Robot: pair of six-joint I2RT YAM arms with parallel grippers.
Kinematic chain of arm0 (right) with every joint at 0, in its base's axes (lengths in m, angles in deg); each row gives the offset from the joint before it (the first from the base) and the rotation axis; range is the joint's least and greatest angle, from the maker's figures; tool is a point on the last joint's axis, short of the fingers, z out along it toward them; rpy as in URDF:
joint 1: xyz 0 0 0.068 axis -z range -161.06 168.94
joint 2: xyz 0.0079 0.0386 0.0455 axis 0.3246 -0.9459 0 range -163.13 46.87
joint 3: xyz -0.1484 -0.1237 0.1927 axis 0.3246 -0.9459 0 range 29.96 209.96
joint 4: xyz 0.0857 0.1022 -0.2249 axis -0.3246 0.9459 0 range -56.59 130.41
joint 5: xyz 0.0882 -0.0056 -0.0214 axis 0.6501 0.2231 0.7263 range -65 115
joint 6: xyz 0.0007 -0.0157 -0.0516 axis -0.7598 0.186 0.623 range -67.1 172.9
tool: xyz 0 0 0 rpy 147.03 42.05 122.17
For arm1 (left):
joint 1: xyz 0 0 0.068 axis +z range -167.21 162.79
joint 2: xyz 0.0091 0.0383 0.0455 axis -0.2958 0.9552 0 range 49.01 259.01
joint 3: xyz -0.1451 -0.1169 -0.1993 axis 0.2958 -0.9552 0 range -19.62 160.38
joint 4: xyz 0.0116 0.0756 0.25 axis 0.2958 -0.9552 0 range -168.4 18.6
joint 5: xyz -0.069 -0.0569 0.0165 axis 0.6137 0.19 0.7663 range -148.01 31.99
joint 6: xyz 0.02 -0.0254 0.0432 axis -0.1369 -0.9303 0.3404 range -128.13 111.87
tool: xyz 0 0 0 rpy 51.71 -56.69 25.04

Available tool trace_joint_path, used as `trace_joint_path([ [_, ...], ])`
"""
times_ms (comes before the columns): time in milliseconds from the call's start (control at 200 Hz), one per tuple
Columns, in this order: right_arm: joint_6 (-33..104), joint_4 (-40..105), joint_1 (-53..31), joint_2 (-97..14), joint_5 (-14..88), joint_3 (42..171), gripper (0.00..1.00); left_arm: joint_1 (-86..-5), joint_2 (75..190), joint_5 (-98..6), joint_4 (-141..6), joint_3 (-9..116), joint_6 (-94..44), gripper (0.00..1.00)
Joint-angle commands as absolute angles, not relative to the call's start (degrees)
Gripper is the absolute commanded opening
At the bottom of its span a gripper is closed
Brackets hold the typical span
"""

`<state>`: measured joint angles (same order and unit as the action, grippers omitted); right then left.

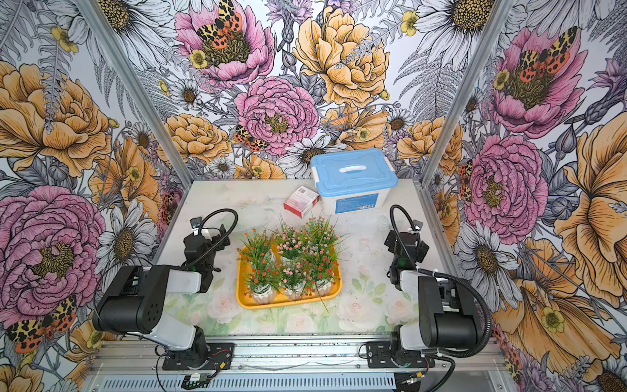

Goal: Put the potted gypsophila into the storage box
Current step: Reset both arms

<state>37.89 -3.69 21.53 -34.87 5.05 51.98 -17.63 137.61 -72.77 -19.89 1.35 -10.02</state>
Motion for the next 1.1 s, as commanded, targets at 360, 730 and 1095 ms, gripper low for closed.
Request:
trace_joint_path([
  [360, 46.37, -18.99, 17.90, -41.30, 6.97, 51.28, 0.99, -18.61, 137.60, -73.13, -17.24, 1.56, -8.66, 0.99],
  [730, 46.36, -18.97, 17.89, -41.37, 6.89, 51.26, 0.99, -18.69, 137.69, -73.21, -17.30, 1.75, -8.67, 0.99],
  [1095, 46.45, -19.17, 17.89, -41.29, 6.87, 51.16, 0.99, -18.22, 137.54, -71.90, -17.20, 1.50, -8.83, 0.99],
])
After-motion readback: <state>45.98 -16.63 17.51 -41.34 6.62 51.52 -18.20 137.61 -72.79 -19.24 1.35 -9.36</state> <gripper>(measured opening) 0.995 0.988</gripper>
